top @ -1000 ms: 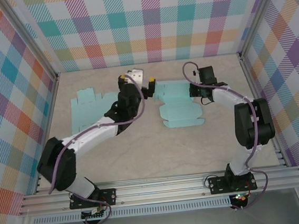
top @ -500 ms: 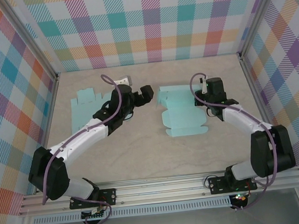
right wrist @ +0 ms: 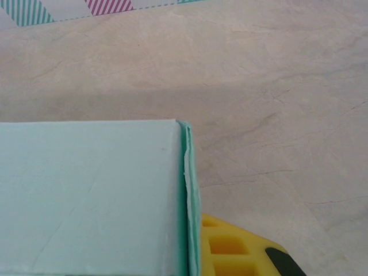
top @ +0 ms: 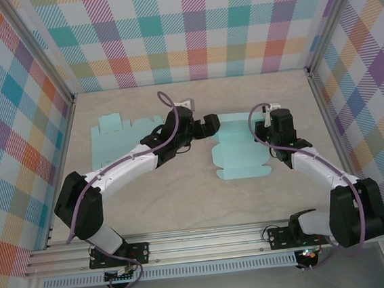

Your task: Fold the paper box

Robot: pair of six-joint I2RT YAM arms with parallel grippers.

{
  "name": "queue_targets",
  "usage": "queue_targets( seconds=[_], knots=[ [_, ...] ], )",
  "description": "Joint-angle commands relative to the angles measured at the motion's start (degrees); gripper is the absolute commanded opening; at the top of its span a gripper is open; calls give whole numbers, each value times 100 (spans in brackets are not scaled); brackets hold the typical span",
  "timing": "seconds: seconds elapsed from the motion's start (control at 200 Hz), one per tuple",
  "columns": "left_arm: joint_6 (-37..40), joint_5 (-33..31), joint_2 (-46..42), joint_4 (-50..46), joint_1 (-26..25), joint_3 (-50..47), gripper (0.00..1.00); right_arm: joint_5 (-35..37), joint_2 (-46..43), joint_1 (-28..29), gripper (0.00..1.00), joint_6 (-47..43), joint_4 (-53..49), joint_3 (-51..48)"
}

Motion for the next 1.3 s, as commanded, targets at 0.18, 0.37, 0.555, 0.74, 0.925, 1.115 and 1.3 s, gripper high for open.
queue_targets(
  seconds=[0.18, 0.37, 0.555, 0.74, 0.925, 1.115, 1.3],
  knots=[
    [151, -657, 168, -334, -25, 138, 95, -30, -156, 52, 0, -31, 343, -47],
    [217, -711, 336, -395, -26, 274, 93, -128, -237, 63, 0, -61, 373, -83],
    [222, -580, 468, -451, -30, 268, 87, -158, -314, 69, 0, -44, 387, -92],
    [125, -425, 513, -375, -39, 53, 66, -255, -370, 79, 0, -40, 491, -149],
    [168, -695, 310, -360, -31, -196, 49, -231, -332, 79, 0, -34, 474, -150],
    [206, -1043, 154, -451, 46, -389, 44, -255, -350, 78, 0, -35, 489, -146],
    [213, -1014, -41, -338, 218, -633, 37, -244, -307, 78, 0, -44, 480, -144]
  ],
)
